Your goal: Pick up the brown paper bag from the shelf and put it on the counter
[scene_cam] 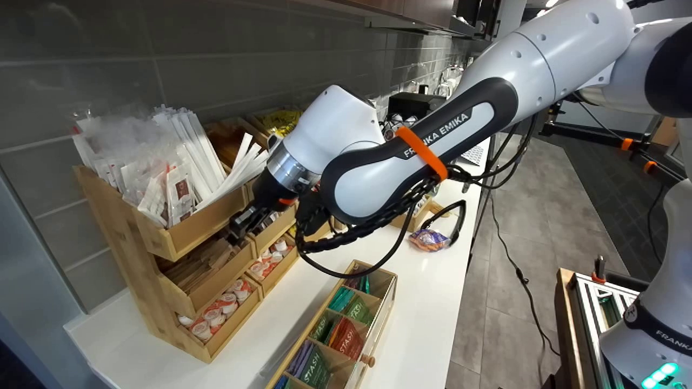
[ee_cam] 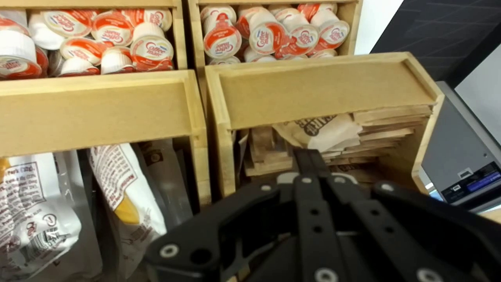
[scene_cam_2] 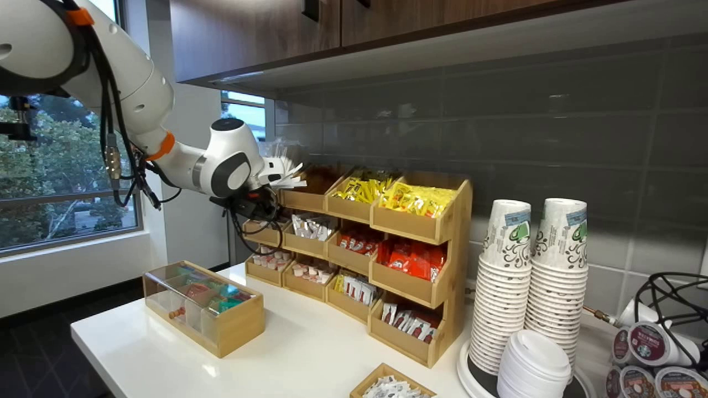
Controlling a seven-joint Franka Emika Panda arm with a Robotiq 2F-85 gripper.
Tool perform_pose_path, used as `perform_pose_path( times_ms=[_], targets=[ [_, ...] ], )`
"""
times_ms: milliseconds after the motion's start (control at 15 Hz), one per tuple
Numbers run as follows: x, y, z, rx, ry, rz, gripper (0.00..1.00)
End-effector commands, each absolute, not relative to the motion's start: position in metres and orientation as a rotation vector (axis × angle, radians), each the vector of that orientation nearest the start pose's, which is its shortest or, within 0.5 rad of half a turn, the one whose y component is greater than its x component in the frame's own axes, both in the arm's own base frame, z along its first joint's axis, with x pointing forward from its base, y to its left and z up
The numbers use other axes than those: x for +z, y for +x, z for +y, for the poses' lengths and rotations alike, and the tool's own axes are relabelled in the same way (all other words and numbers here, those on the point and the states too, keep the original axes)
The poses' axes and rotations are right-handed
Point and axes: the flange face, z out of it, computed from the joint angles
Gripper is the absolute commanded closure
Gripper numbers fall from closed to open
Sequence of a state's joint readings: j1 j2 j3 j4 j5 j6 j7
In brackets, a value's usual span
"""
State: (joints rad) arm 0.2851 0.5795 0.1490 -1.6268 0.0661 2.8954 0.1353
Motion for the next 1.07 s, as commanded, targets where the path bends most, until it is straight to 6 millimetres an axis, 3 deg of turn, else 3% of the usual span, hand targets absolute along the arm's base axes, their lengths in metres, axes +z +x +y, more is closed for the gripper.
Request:
perform_pose_path(
  times_ms=[0,333,1000],
  targets=[
    [0.378,0.675,0.288,-0.891,-2.661,-0.246,1.00],
    [0.397,0.669,0.290,-0.939,-2.601,-0.239,1.00],
    [0.402,0.657,0.283,-0.873,-2.664,-0.161,1.00]
  ],
)
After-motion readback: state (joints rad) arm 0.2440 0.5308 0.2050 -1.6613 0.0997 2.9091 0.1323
